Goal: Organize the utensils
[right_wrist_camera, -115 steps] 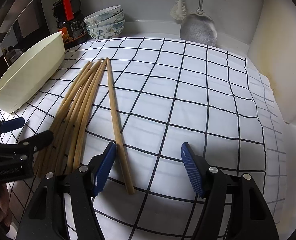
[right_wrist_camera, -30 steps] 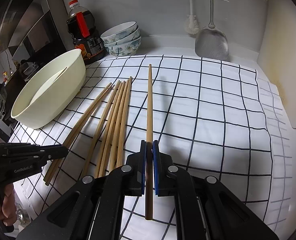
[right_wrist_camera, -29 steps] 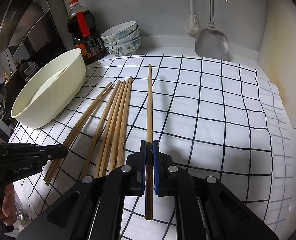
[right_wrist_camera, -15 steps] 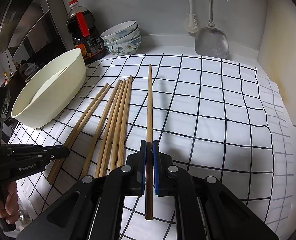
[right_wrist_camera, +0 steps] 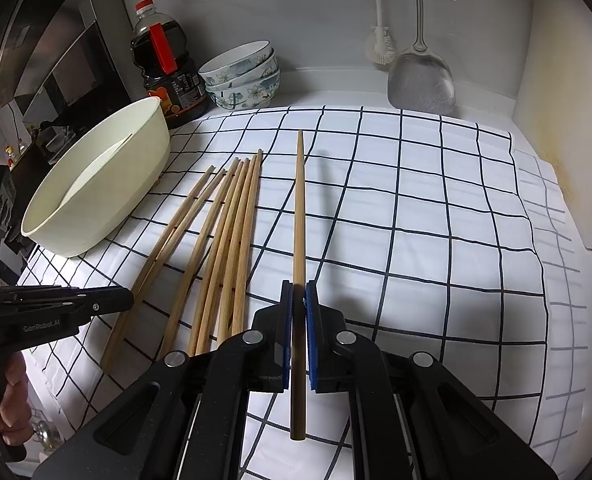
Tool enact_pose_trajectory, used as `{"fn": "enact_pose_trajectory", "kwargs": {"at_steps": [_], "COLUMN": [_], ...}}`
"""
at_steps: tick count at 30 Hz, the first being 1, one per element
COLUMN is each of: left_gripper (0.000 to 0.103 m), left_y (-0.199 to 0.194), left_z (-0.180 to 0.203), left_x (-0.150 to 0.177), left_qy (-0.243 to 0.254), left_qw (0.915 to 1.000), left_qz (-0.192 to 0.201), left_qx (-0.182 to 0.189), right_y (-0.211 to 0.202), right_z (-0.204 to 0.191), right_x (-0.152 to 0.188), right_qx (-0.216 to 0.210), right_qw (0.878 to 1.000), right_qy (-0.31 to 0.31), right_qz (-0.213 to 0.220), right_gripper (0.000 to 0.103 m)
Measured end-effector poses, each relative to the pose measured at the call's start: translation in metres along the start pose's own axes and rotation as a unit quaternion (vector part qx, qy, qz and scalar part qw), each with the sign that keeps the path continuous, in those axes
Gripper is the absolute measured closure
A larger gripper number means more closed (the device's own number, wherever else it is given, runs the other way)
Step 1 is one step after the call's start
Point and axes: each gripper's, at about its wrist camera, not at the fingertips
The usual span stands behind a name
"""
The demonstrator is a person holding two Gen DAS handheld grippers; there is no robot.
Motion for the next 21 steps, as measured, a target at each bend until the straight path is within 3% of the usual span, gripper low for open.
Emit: {"fn": "enact_pose_trajectory", "kwargs": {"at_steps": [13,21], "left_gripper": [0.095,0.091], "left_y": [0.0054,0.0030], "left_z": [-0.0012,-0.0024], "left_x": [-0.0011,-0.0013], "left_qy": [-0.003,0.003], "left_qw": [1.0000,1.0000], "left_qz": [-0.004,0.004], "left_qx": [0.007,-0.008], "right_y": [0.0003,-0.0005], "right_z": [-0.0008,-0.0005], "right_x": [0.0003,0.0004], "right_qx": [-0.001,-0.001], "right_qw": [1.000,1.000], "right_qy": [-0.001,-0.001], "right_qz": [0.000,0.000], "right_gripper": [0.097,0.097]}}
Point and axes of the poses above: each gripper's, at about its wrist camera, not at the fingertips, and y roughly the way its jaws point, z to its right, x to its underside, and after that the axes turned 2 degrees about -x, right-handed
